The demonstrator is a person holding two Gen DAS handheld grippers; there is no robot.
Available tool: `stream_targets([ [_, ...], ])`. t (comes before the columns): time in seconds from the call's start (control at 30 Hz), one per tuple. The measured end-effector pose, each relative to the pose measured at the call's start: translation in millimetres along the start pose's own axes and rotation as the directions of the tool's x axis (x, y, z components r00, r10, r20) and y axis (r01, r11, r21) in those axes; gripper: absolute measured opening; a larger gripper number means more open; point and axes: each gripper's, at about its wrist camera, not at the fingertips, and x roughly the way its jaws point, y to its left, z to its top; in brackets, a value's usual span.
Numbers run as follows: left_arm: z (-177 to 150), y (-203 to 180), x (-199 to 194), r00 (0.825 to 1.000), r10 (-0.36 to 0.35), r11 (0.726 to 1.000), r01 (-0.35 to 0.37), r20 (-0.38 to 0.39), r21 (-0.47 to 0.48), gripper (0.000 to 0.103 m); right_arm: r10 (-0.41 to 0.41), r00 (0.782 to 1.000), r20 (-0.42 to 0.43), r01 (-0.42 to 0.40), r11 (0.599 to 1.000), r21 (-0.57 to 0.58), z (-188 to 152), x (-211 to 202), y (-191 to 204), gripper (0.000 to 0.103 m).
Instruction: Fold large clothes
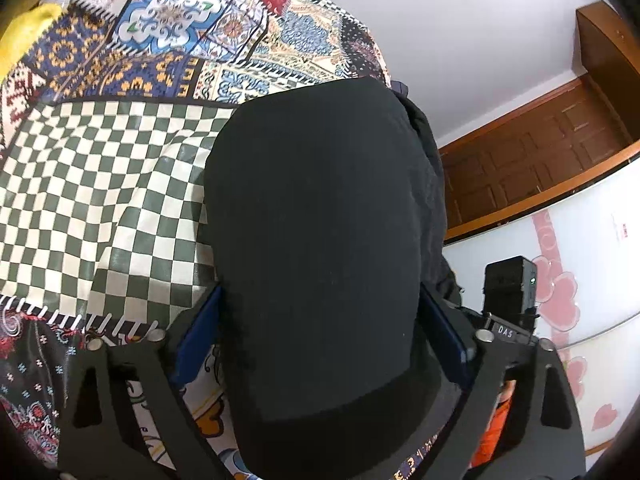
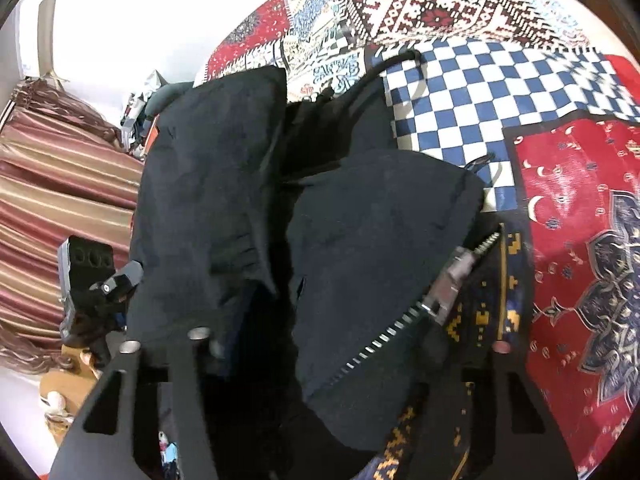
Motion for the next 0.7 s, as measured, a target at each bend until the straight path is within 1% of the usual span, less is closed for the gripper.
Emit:
stream_targets([
  [0.1, -4.2, -10.0, -9.3, 1.000, 0.009, 1.000, -0.009, 0.005, 0.023, 0.085, 0.001, 1.000, 0.015, -0.001, 1.000, 0.009, 0.7, -9.8, 6.1, 0.037],
  [0.17, -5.6, -16.5, -19.6, 1.000, -0.003, 0.999, 0.002, 0.013, 0.039, 0.084, -0.010, 0.999, 0.030, 0.011, 1.000, -0.012, 1.7, -15.8, 14.6, 0.035],
  [0.3, -5.0, -28.8, -53.7, 0.997, -0.029, 0.997, 0.023, 0.070, 0.072, 0.083, -0.008, 0.998, 0.070, 0.012, 0.998, -0.061, 2.7, -28.9, 44.5, 0.034],
  [0.4, -0.2, -33.8, -82.6, 0.992, -0.037, 0.995, 0.026, 0.117, 0.093, 0.082, 0.005, 0.996, 0.093, 0.005, 0.995, -0.100, 4.9, -34.0, 71.3, 0.034],
  [0.53, 5.8, -29.8, -121.0, 0.984, -0.042, 0.994, 0.024, 0.174, 0.103, 0.082, 0.027, 0.993, 0.113, -0.010, 0.989, -0.149, 7.9, -30.2, 111.7, 0.034],
  [0.57, 8.3, -28.0, -129.7, 0.982, -0.043, 0.995, 0.025, 0.183, 0.101, 0.082, 0.032, 0.993, 0.114, -0.014, 0.988, -0.157, 8.5, -28.6, 116.7, 0.034],
  [0.7, 16.2, -6.7, -164.2, 0.974, -0.035, 0.997, 0.019, 0.224, 0.073, 0.082, 0.053, 0.994, 0.099, -0.032, 0.979, -0.199, 6.3, -10.3, 147.0, 0.034],
])
